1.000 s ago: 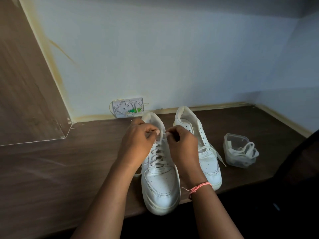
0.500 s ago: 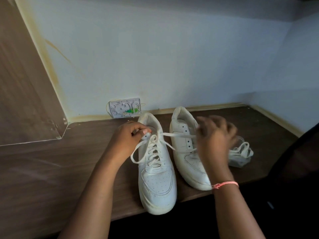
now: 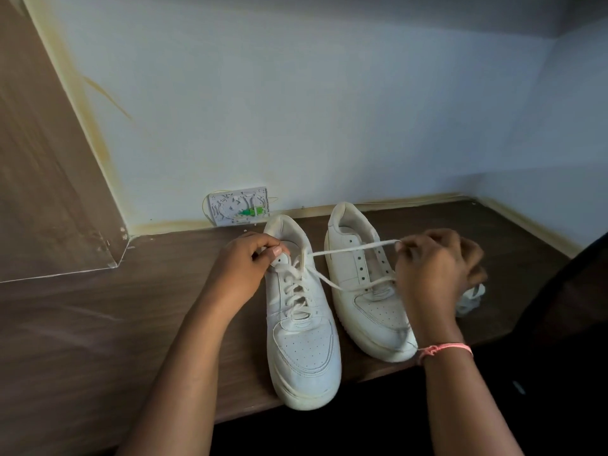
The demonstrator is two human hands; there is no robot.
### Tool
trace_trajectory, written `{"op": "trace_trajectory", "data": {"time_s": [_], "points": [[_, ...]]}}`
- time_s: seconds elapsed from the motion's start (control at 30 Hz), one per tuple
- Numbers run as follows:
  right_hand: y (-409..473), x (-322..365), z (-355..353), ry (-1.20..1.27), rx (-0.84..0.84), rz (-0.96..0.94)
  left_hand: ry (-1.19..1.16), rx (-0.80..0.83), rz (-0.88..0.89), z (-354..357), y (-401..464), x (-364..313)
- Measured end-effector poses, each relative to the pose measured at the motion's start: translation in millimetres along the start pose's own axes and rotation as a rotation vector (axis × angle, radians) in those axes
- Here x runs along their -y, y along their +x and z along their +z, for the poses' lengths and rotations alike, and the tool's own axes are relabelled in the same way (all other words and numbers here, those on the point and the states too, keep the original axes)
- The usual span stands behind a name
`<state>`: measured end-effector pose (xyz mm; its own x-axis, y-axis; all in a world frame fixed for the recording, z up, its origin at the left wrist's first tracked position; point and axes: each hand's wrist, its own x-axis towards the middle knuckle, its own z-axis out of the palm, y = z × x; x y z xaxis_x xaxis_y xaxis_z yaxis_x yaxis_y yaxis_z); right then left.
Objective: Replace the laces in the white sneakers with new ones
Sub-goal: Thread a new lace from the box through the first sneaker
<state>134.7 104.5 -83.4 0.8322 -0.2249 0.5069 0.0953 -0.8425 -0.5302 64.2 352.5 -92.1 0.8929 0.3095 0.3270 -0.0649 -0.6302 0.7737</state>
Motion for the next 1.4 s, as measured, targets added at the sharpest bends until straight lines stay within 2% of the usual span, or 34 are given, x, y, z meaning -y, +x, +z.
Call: {"op": "trace_trajectory", "data": {"time_s": [0.17,0.27,0.33,0.4,0.47,0.53,0.77,0.97,1.13,1.27,1.4], "points": [[-30.0,44.7,15.5,0.118,0.149,-0.306,0.003,-0.007,-0.009,1.5,0.1,-1.1],[-48.4,58.4,30.4,0.085,0.211,-0.429,0.012,-0.003,-0.004,1.0,-0.1,-2.7],[-38.5,50.9,29.4,0.076,0.142,-0.378,0.023,-0.002,0.004,0.6,-0.4,-2.4],[-19.3,32.8,19.3,0.023,0.038,-0.246,0.030,0.001,0.013,0.4,-0.3,-2.0],[-4.2,12.2,7.7,-0.017,-0.011,-0.115,0.016,0.005,0.015,0.9,-0.1,-1.7],[-1.8,5.3,1.5,-0.024,-0.027,-0.068,0.011,0.003,0.015,1.0,0.0,-1.2],[-45.0,55.0,27.8,0.087,0.176,-0.409,0.025,-0.001,0.010,1.2,-1.0,-4.3],[-37.2,50.2,25.1,0.092,0.084,-0.353,0.063,0.005,0.019,1.4,0.9,-2.5],[-37.3,49.2,14.0,0.154,0.095,-0.411,0.026,-0.028,0.024,0.1,-1.5,-8.4],[-37.1,48.2,0.8,0.055,0.247,-0.496,-0.018,-0.134,0.115,1.2,-4.0,-29.7],[-42.9,51.4,-9.1,-0.128,0.426,-0.549,-0.063,-0.062,0.157,3.4,-9.3,-56.0]]}}
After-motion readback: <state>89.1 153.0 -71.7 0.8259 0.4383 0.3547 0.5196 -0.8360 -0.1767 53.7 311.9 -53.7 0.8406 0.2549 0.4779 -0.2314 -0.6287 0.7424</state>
